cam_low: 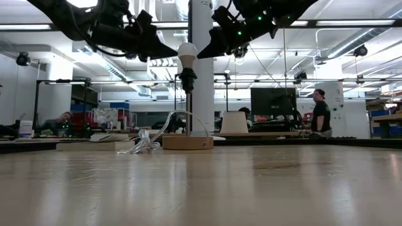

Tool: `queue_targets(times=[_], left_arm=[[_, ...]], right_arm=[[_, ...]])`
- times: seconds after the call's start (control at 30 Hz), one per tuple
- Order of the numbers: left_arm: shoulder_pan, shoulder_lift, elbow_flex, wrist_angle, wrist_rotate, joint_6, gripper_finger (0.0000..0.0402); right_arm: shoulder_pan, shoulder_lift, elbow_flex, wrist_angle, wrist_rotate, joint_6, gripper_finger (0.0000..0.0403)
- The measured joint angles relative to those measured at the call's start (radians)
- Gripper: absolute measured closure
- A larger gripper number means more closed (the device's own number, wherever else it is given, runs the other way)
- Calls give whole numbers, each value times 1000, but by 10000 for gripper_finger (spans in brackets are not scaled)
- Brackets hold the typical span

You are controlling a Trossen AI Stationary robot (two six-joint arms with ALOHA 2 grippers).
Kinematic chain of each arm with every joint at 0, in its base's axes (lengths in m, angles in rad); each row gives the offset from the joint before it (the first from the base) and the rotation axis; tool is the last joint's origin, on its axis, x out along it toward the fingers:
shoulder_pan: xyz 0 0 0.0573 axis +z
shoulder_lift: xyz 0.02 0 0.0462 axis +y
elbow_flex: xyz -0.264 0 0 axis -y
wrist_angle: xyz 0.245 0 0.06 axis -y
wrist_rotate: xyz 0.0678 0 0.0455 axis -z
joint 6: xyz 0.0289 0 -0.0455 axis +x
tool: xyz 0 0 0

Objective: Screw lightbulb
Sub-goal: Insert the lightbulb into the lamp

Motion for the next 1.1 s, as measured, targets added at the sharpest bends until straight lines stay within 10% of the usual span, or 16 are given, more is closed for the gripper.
queue_targets(times=[0.63,0.83,1.1], left_arm=[[0,-7,0,-14,-113,0,401],[-1,-36,0,-32,-36,-6,401],[1,-8,0,31,2,4,401]], right_arm=[[12,-2,0,-21,-61,47,403],[3,-7,0,-57,75,12,403],[-20,27,1,41,-21,16,403]])
